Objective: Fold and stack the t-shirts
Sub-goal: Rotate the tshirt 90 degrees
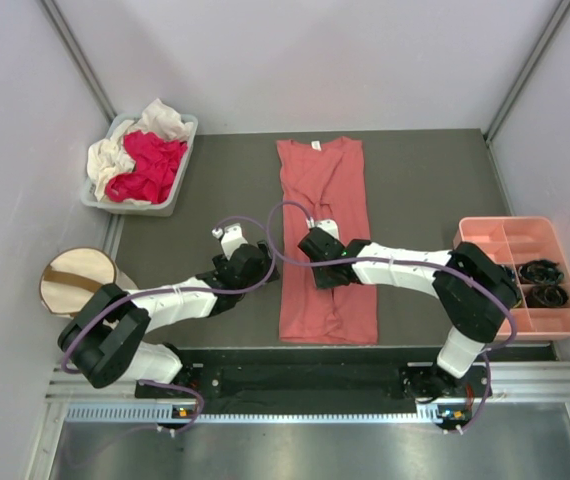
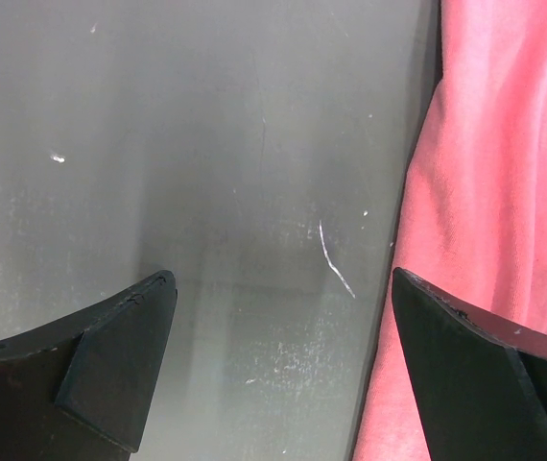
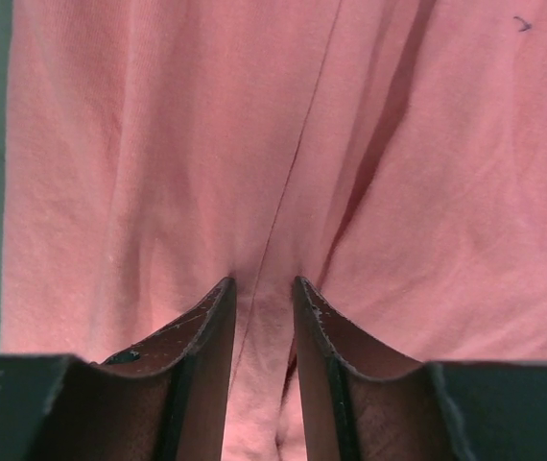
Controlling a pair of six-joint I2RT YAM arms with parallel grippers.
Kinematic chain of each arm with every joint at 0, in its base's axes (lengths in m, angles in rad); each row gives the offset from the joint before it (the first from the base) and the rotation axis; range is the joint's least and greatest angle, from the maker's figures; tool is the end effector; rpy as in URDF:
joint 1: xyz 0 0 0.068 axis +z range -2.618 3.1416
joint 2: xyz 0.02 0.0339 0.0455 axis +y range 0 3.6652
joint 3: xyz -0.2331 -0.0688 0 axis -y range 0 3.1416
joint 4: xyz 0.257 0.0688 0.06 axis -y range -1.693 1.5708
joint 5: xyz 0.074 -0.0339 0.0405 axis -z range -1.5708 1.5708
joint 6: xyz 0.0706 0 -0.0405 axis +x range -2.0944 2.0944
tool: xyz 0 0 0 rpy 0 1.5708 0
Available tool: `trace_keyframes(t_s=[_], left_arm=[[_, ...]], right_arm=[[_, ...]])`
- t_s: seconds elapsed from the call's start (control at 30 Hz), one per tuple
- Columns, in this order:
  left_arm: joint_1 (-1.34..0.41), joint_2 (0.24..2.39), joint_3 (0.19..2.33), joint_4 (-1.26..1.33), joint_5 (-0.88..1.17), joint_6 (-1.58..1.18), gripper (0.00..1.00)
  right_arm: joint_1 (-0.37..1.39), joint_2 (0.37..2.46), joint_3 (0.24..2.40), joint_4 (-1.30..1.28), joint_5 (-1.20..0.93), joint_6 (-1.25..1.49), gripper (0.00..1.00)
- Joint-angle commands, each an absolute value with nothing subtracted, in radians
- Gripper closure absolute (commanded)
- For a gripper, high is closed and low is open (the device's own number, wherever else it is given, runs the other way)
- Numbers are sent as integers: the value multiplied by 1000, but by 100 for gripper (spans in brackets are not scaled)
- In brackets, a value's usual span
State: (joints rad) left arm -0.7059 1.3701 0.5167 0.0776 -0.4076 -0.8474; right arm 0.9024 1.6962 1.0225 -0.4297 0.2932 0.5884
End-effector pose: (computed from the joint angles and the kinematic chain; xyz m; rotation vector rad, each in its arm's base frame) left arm 0.2364 -0.1648 0.0905 -0.3590 2.2633 -0.3353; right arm 0.2337 0.2630 0.1049 -0.3163 2.5828 0.1377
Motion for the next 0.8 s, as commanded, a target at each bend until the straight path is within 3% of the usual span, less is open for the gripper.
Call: trace_keyframes(t_s=[0.0, 0.17, 0.27, 0.33, 0.4, 0.77], left_arm=[[-709, 1391, 495, -75, -394, -868, 1], [-710, 1390, 497, -78, -397, -871, 1], [-709, 1390, 497, -78, -399, -873, 1], [-710, 1394, 499, -75, -397, -874, 1], [-709, 1399, 499, -77, -396, -874, 1], [-710, 1425, 508, -71, -388, -874, 1]], right_arm=[[927, 1718, 1035, -387, 275, 609, 70], [928, 1730, 1040, -385, 267, 609, 73], [928, 1732, 1039, -388, 268, 612, 83], [928, 1732, 1037, -391, 275, 615, 96], [928, 1724, 1034, -397, 285, 620, 100], [928, 1614, 1011, -452, 331, 638, 100]])
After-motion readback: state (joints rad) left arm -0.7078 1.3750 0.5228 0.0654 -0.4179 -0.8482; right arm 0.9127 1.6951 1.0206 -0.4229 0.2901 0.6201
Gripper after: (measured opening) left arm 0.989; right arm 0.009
